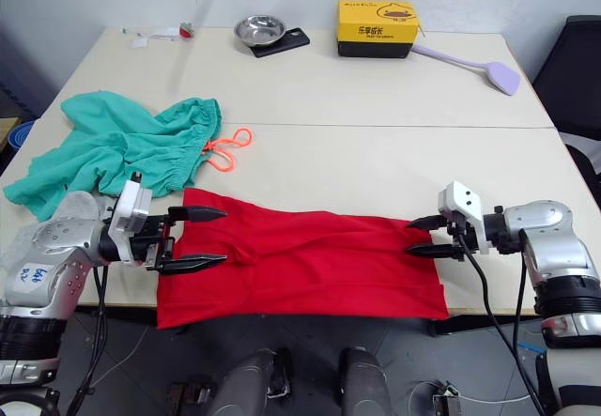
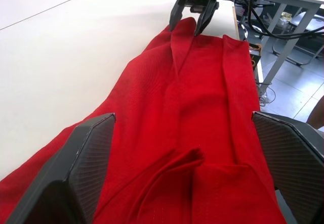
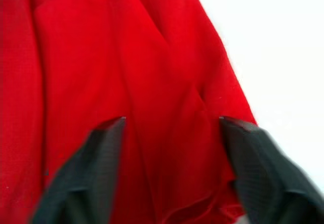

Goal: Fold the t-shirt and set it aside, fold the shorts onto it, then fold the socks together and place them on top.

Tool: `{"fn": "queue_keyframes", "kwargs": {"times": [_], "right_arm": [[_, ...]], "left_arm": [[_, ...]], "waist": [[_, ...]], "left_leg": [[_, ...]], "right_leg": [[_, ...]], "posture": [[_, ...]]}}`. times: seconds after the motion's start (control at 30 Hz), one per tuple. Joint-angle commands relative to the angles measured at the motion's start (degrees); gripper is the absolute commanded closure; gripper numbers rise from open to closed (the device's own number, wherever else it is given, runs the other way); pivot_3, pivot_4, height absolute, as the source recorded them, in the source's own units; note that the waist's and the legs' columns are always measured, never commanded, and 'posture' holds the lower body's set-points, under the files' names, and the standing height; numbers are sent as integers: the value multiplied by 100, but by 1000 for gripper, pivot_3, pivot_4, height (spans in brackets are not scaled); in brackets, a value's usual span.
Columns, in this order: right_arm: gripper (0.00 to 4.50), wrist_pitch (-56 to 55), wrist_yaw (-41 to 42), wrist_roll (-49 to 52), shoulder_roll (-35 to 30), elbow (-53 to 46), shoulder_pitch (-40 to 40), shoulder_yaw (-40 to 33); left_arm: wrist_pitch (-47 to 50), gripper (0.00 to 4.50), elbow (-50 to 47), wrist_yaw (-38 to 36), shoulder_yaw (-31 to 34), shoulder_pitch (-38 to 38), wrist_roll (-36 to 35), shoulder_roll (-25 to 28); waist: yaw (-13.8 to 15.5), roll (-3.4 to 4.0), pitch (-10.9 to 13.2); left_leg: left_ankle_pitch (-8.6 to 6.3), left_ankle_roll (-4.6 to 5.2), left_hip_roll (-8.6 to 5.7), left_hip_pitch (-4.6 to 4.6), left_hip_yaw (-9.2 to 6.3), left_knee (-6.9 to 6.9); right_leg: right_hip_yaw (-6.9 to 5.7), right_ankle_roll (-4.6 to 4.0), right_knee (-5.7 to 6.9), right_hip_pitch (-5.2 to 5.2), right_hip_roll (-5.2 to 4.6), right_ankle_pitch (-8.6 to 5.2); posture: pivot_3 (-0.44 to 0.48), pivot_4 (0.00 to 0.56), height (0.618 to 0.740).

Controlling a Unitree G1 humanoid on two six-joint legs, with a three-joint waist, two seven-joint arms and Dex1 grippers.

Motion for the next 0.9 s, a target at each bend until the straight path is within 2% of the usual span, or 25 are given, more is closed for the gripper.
{"fn": "queue_keyframes", "kwargs": {"times": [0.03,0.1,0.4,0.47,0.57,0.73,0.9], "right_arm": [[3124,-179,23,70,3,94,-6,-236],[3768,-257,39,64,-1,133,-14,-240],[3768,-1225,-24,-52,-27,464,-41,-314],[3768,-1062,-15,66,2,444,-56,-368],[3182,-811,125,203,5,237,5,-397],[1511,-921,103,209,-1,50,105,-437],[1511,-852,99,116,-34,46,110,-367]], "left_arm": [[-5,0,-188,6,65,50,-93,-14],[-6,0,-188,6,63,46,-95,-19],[-18,0,-150,-5,29,11,-70,-73],[-21,0,-146,-9,24,9,-63,-84],[-22,0,-146,-12,24,7,-65,-90],[-33,0,-123,-18,20,-5,-56,-95],[-43,0,-108,-9,17,-18,-51,-110]], "waist": [[-2,0,0],[-3,0,0],[-2,0,0],[-1,0,0],[-3,0,0],[-3,0,0],[0,0,0]], "left_leg": [[0,0,0,0,0,0],[0,0,0,0,0,0],[0,0,0,0,1,2],[1,0,0,0,1,2],[1,0,1,1,1,2],[1,0,2,1,1,2],[1,0,2,1,1,3]], "right_leg": [[0,0,0,0,0,0],[0,0,1,0,0,0],[0,0,2,0,2,0],[0,0,2,1,3,0],[0,0,2,1,4,0],[1,0,3,1,4,0],[1,0,3,1,3,0]], "posture": [[0,150,740],[0,150,740],[0,150,740],[0,150,740],[0,150,740],[0,150,740],[0,150,740]]}}
